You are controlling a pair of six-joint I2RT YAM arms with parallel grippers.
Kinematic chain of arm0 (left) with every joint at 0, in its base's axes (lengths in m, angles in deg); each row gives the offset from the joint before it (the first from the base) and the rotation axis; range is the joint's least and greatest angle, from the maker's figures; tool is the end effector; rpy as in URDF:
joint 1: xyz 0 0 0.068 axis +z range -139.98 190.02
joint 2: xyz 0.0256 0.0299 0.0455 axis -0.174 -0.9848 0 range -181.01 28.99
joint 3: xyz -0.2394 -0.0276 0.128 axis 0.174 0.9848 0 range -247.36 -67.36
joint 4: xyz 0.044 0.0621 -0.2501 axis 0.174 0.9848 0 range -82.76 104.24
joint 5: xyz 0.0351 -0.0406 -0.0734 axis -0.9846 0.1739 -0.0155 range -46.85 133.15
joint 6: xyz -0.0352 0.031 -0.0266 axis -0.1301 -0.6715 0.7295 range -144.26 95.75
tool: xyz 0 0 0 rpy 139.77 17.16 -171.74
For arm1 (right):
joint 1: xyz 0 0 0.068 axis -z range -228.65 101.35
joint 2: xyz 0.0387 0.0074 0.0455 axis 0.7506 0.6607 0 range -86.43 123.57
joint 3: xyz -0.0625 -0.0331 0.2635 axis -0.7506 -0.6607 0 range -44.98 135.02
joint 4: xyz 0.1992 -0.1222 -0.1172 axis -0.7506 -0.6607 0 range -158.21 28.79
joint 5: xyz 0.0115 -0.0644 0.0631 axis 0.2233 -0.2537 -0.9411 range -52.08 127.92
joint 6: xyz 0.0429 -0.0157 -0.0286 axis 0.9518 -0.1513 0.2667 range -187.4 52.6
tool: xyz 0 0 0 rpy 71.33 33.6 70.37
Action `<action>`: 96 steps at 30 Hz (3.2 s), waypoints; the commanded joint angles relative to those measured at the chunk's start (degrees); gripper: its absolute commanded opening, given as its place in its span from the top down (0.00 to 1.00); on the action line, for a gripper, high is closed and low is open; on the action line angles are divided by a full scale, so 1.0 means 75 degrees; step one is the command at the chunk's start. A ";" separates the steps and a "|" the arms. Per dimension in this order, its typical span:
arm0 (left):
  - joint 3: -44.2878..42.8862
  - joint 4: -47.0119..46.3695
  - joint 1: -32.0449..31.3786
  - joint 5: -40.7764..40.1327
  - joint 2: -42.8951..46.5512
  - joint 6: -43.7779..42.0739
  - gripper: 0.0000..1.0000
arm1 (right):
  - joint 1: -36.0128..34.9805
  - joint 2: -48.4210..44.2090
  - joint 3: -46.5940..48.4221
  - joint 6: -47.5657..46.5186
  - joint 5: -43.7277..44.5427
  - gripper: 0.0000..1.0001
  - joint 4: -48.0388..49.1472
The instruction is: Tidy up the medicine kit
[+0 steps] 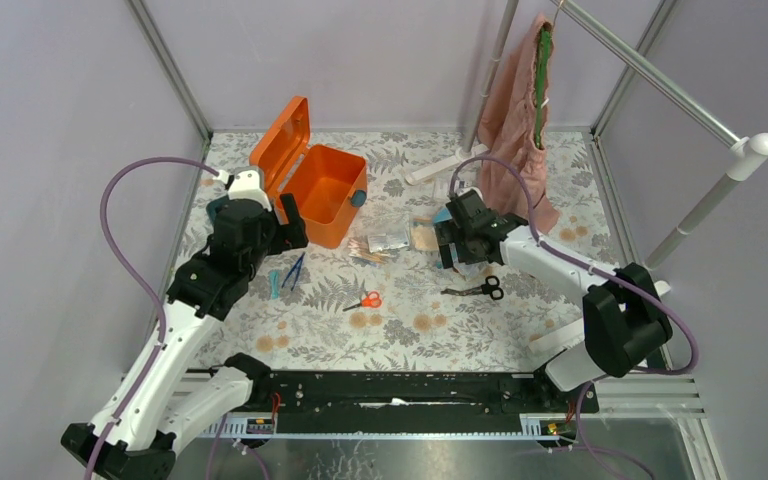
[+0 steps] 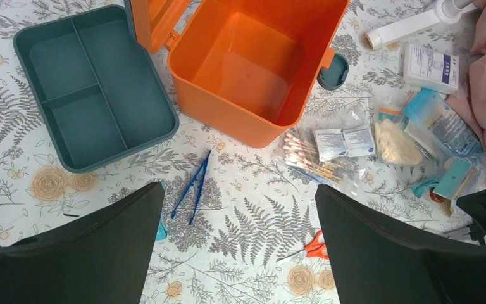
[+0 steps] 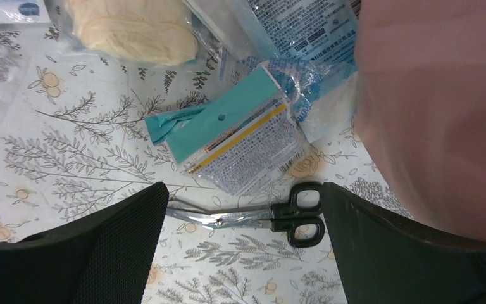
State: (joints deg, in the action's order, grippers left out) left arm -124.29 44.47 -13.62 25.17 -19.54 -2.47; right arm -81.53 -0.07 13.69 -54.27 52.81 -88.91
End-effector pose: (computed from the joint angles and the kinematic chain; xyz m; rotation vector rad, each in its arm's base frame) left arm 0.1632 -0.0594 0.3545 -0.1579 2.0454 -0.1680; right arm 0.2650 0.1604 0.2271 -0.3270 2.4688 0.0035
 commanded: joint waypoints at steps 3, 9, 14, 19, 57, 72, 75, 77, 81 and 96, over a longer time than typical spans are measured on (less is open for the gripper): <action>-0.0045 -0.0317 -0.0024 0.0036 -0.0147 0.0032 0.01 | 0.0240 0.0465 -0.0427 -0.0269 -0.0249 0.00 0.1011; -0.0068 -0.0312 -0.0024 0.0058 -0.0155 0.0014 0.01 | 0.0238 0.0840 -0.0563 -0.0308 -0.0292 0.04 0.1195; -0.0050 -0.0301 -0.0024 0.0106 -0.0168 0.0031 0.01 | 0.0248 0.0965 -0.0711 -0.0300 -0.0396 0.15 0.1332; -0.0085 -0.0290 -0.0024 0.0116 -0.0173 0.0075 0.01 | 0.0240 0.0813 -0.0841 -0.0273 -0.0435 0.32 0.1370; -0.0127 -0.0277 -0.0021 0.0502 -0.0155 0.0330 0.01 | -0.0363 -0.0920 -0.0618 -0.1014 0.0170 0.28 0.0338; -0.0197 -0.0132 -0.0024 0.0276 0.0049 0.0225 0.01 | -0.2037 0.0914 -0.0352 -0.2206 0.3182 0.27 0.0423; -0.0191 -0.0138 -0.0024 0.0288 0.0022 0.0257 0.01 | -0.2203 0.1199 -0.0265 -0.2259 0.3495 0.30 0.0519; -0.0191 -0.0133 -0.0024 0.0326 0.0005 0.0269 0.01 | -0.2224 0.1390 -0.0212 -0.2282 0.3583 0.32 0.0533; -0.0191 -0.0118 -0.0024 0.0314 0.0051 0.0243 0.01 | -0.2303 0.1626 -0.0183 -0.2281 0.3838 0.36 0.0667; -0.0121 -0.0124 -0.0024 0.0426 0.0017 0.0377 0.01 | -0.2324 0.1825 -0.0147 -0.2184 0.4397 0.77 0.1063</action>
State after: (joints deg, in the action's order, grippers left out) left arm -125.34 44.54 -13.62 28.58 -19.54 -0.42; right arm -98.51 13.05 10.48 -71.41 83.02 -82.12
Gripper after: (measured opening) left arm 0.986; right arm 0.284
